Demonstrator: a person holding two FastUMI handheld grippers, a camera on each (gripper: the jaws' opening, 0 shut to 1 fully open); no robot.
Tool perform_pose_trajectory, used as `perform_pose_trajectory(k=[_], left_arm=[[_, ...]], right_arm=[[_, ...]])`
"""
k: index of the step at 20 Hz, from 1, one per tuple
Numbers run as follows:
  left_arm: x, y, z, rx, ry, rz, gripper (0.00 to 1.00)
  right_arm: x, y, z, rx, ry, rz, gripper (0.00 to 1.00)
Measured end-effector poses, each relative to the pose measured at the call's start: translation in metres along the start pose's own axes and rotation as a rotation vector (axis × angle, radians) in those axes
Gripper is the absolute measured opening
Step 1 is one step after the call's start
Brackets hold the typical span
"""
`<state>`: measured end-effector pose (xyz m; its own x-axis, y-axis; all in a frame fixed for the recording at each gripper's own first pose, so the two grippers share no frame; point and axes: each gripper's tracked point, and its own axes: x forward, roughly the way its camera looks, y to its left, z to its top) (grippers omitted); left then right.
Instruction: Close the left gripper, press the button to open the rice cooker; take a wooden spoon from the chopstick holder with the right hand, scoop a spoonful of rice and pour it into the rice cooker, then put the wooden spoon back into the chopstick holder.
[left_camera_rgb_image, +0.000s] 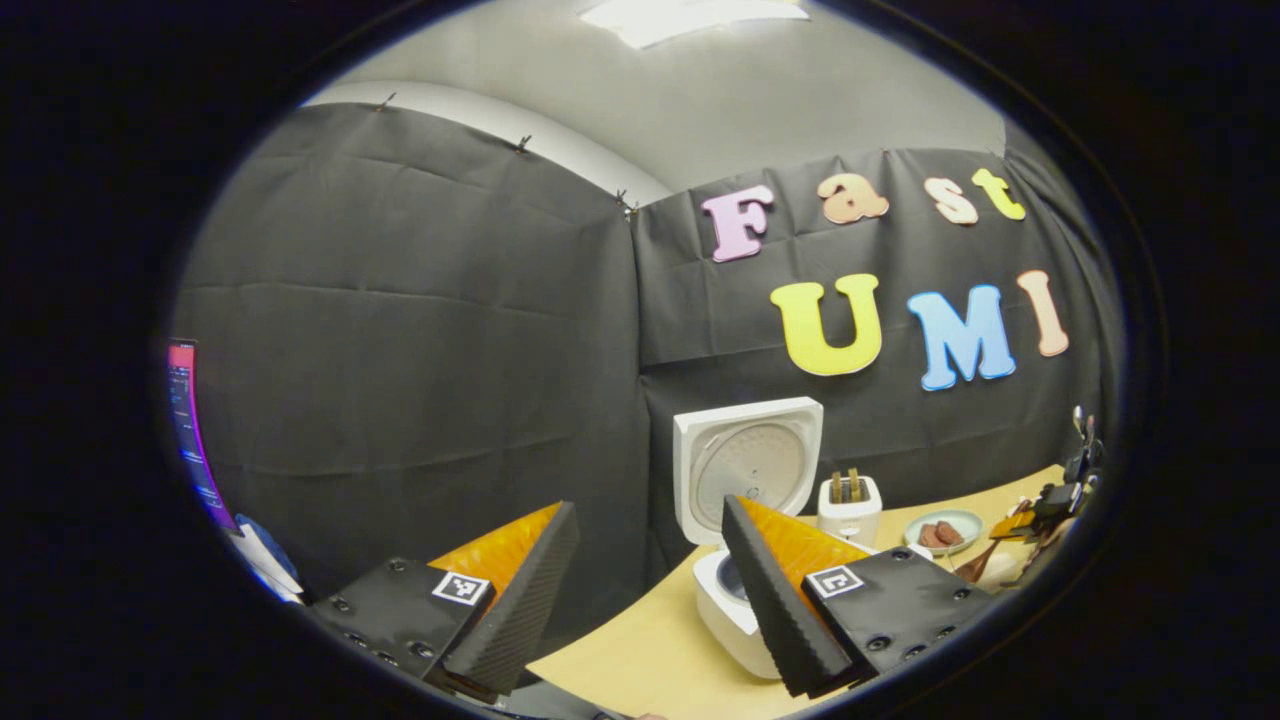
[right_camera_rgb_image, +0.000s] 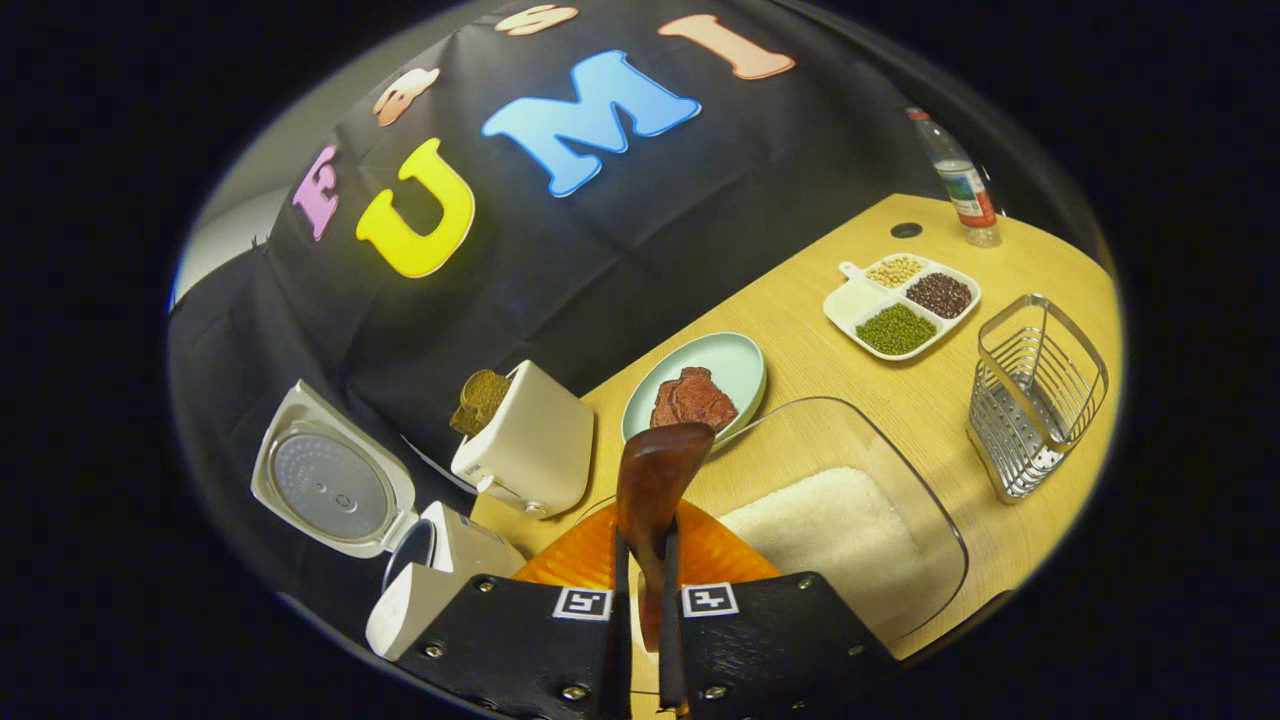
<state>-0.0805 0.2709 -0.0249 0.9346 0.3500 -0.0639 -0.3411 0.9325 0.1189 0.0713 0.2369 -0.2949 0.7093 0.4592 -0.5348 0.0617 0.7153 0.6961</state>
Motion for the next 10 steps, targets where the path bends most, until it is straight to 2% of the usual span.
perform_pose_trajectory(k=[4,10], left_arm=[[0.004,-0.019,0.009,0.01,-0.014,-0.034,0.99],[0.002,-0.034,0.015,0.01,-0.033,-0.075,1.0]], right_arm=[[-0.017,-0.006,0.023,0.084,-0.053,0.027,0.11],[-0.03,-0.004,0.056,0.28,-0.105,0.087,0.11]])
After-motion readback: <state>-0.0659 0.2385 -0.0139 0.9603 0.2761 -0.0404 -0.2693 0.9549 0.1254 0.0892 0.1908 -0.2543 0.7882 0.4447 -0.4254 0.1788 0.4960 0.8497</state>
